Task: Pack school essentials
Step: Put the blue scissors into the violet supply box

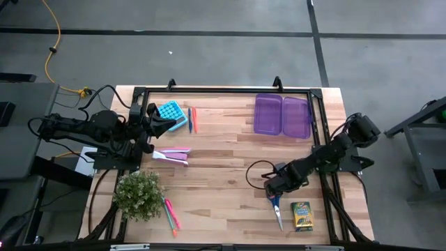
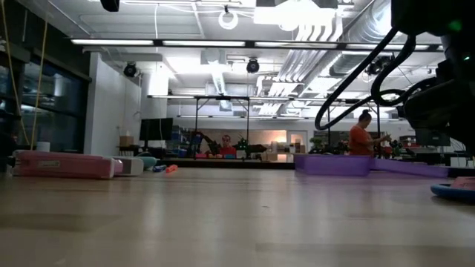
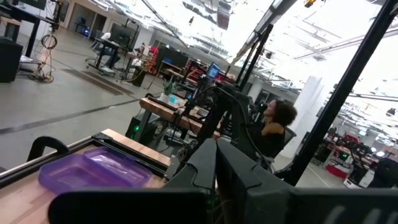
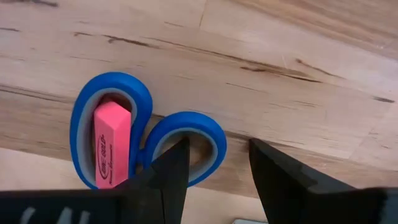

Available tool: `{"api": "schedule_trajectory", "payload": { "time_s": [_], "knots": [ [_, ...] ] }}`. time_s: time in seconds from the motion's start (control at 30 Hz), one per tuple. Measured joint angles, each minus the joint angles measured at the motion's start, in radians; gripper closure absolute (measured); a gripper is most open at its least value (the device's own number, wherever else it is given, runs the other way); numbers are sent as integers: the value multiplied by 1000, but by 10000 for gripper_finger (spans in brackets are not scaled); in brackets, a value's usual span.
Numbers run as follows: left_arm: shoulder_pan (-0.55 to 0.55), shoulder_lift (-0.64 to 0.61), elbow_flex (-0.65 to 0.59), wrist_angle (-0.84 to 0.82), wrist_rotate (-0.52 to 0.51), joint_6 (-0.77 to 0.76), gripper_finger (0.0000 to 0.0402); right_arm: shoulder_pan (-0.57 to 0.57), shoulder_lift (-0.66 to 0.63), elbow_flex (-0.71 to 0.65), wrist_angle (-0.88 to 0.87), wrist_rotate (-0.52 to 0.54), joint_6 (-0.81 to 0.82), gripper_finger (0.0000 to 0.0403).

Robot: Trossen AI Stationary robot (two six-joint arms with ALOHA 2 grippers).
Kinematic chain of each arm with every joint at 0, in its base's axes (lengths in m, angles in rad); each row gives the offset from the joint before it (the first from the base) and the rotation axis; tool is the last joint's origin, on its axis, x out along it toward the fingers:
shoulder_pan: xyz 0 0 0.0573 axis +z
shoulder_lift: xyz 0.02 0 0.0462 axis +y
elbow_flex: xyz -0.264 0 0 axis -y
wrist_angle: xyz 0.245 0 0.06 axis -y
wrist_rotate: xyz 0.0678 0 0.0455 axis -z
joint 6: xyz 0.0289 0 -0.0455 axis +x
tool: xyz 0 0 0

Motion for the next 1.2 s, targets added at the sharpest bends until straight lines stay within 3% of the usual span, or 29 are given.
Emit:
{"api": "schedule_trajectory", "payload": {
  "time_s": [0.4,0.6,0.73,0.9,1.2],
  "knots": [
    [0,0,0,0,0,0,401,-1,4,0,-54,67,78,390],
    [0,0,0,0,-1,19,401,0,5,-1,-69,75,75,380],
    [0,0,0,0,-1,19,401,-1,-19,-5,-79,95,52,395],
    [0,0,0,0,-4,25,401,-4,-92,-10,-113,158,32,398],
    [0,0,0,0,-5,35,401,-4,-235,-8,-120,136,-91,401]
  ]
}}
